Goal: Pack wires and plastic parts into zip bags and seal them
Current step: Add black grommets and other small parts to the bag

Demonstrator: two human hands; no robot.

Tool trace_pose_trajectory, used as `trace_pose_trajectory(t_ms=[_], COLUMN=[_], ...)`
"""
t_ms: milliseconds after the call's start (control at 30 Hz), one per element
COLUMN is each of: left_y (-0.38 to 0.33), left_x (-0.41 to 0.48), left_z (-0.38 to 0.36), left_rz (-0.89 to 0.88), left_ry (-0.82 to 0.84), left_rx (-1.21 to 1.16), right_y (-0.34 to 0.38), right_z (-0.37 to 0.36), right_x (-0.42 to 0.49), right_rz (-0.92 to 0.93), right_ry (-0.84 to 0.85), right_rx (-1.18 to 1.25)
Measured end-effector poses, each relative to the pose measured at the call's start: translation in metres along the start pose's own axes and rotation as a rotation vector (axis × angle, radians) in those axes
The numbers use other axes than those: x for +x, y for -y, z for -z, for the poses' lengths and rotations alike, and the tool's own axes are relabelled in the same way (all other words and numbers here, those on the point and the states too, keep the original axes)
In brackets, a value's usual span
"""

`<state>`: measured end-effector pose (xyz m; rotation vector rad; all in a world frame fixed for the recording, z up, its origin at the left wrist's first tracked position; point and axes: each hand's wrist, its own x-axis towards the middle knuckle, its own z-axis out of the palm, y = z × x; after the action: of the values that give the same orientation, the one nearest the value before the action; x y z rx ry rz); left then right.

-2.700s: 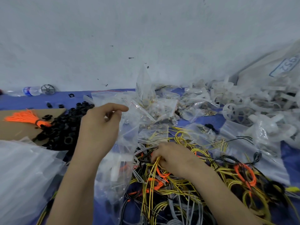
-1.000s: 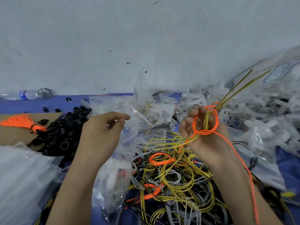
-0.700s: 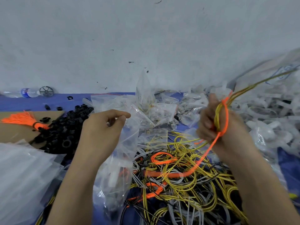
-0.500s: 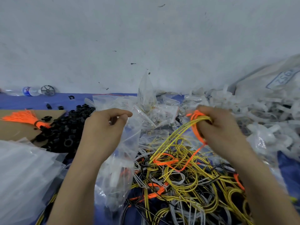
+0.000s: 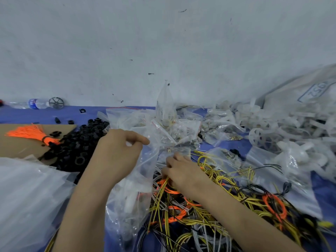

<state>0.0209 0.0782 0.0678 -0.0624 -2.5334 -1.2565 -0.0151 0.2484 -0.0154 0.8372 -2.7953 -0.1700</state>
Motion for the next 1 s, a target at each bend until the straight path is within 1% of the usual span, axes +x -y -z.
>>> trace_pose_trajectory(t_ms=[67,100,233,333,367,467,533,600,633,700,733,767,800,867,933,1000], left_y=[0.000,-0.001,-0.006,-0.010,-0.013,-0.025,-0.030,-0.034,-0.036,-0.041,-0.043,-0.043,-0.045,-0.054,-0.063,-0.063], left_x=[-0.001,-0.001,-0.006,-0.010,-0.012,-0.019,-0.023,-0.026,-0.027,-0.028,-0.030,-0.031,-0.034,-0.037,-0.035,-0.032], left_z=[0.001,0.002,0.007,0.007,0.006,0.003,0.001,-0.001,-0.001,-0.001,-0.002,-0.002,-0.002,-0.003,-0.002,0.001], left_rz=[-0.001,-0.008,-0.021,-0.013,-0.027,-0.081,-0.109,-0.161,-0.199,-0.256,-0.260,-0.255,-0.234,-0.210,-0.266,-0.296], left_ry=[-0.015,-0.031,-0.073,-0.034,-0.014,0.052,0.097,0.145,0.165,0.229,0.278,0.326,0.361,0.412,0.432,0.437], left_rx=[0.041,0.055,0.068,0.083,0.079,0.047,0.022,-0.023,-0.043,-0.089,-0.130,-0.178,-0.233,-0.332,-0.307,-0.345], right_y=[-0.006,-0.012,-0.049,-0.082,-0.093,-0.116,-0.121,-0.115,-0.107,-0.085,-0.070,-0.055,-0.037,-0.005,0.013,0.021], right_z=[0.011,0.020,0.078,0.123,0.135,0.157,0.165,0.169,0.171,0.173,0.172,0.170,0.167,0.151,0.132,0.122], right_x=[-0.007,-0.011,-0.028,-0.043,-0.049,-0.069,-0.080,-0.085,-0.087,-0.088,-0.086,-0.082,-0.078,-0.065,-0.051,-0.045], right_rz=[-0.006,-0.039,-0.218,-0.373,-0.433,-0.618,-0.693,-0.716,-0.690,-0.549,-0.455,-0.366,-0.289,-0.256,-0.331,-0.453], right_ry=[-0.113,-0.132,-0.092,-0.135,-0.169,-0.284,-0.354,-0.403,-0.405,-0.359,-0.323,-0.285,-0.236,-0.120,-0.009,0.081], right_rx=[-0.078,-0.072,0.179,0.275,0.371,0.859,1.174,1.500,1.679,2.020,2.137,2.200,2.216,2.156,2.009,1.766])
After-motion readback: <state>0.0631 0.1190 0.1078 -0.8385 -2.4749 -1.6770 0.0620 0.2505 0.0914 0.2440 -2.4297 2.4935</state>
